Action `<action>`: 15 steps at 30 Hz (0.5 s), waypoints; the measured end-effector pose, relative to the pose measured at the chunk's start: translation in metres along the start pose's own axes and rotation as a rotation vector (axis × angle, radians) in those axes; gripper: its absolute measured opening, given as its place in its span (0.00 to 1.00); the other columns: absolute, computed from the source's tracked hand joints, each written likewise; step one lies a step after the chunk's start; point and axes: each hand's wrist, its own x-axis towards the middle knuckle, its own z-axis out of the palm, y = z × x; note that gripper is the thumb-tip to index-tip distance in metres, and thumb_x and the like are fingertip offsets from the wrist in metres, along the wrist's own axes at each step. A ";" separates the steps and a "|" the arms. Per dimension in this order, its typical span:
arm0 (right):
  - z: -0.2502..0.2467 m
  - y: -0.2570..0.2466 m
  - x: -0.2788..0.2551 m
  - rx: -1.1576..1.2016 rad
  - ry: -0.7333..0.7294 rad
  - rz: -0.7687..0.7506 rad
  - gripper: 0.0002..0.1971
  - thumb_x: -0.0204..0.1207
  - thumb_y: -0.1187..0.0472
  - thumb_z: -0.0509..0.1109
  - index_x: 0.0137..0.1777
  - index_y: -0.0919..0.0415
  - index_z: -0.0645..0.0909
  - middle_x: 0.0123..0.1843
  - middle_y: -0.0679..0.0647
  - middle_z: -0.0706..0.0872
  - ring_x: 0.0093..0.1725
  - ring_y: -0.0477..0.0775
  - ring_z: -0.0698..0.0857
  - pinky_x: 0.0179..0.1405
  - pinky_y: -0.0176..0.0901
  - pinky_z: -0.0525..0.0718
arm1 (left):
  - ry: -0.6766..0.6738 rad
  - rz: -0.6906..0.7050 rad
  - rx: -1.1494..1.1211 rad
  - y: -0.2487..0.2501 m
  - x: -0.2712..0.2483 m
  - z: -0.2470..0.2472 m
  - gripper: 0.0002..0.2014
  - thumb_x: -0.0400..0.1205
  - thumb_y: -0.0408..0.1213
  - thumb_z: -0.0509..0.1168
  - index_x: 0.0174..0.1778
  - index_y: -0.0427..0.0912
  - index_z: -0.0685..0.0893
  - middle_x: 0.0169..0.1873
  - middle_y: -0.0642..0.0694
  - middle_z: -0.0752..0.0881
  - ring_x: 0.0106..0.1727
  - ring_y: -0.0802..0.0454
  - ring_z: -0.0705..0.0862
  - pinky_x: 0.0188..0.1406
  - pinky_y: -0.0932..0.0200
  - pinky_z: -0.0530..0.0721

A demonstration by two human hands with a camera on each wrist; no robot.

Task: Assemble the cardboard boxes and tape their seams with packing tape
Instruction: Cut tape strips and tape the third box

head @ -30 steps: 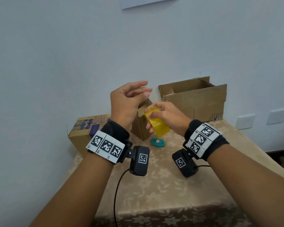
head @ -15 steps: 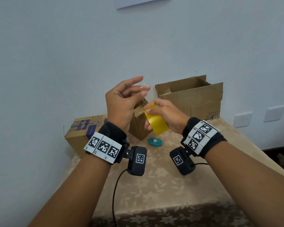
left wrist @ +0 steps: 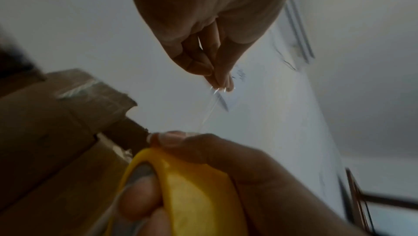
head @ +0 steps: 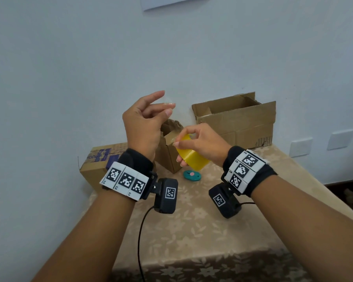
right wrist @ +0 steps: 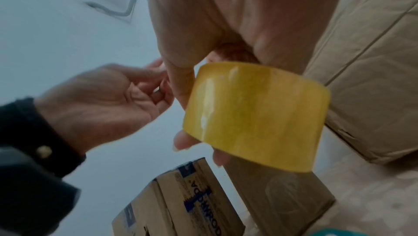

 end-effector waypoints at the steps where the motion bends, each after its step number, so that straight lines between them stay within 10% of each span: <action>1: 0.001 0.000 0.001 -0.016 -0.003 0.006 0.09 0.83 0.68 0.74 0.55 0.76 0.82 0.42 0.80 0.89 0.33 0.67 0.91 0.32 0.51 0.92 | -0.015 0.024 0.029 0.001 -0.002 0.003 0.20 0.78 0.20 0.75 0.63 0.40 0.88 0.42 0.46 0.95 0.51 0.49 0.94 0.59 0.51 0.90; 15: 0.002 -0.005 0.003 -0.018 0.049 -0.015 0.08 0.85 0.68 0.71 0.57 0.75 0.80 0.43 0.74 0.92 0.36 0.66 0.92 0.37 0.51 0.92 | 0.067 0.066 0.002 0.007 -0.003 0.008 0.20 0.79 0.22 0.75 0.65 0.40 0.86 0.43 0.48 0.95 0.53 0.49 0.94 0.62 0.50 0.90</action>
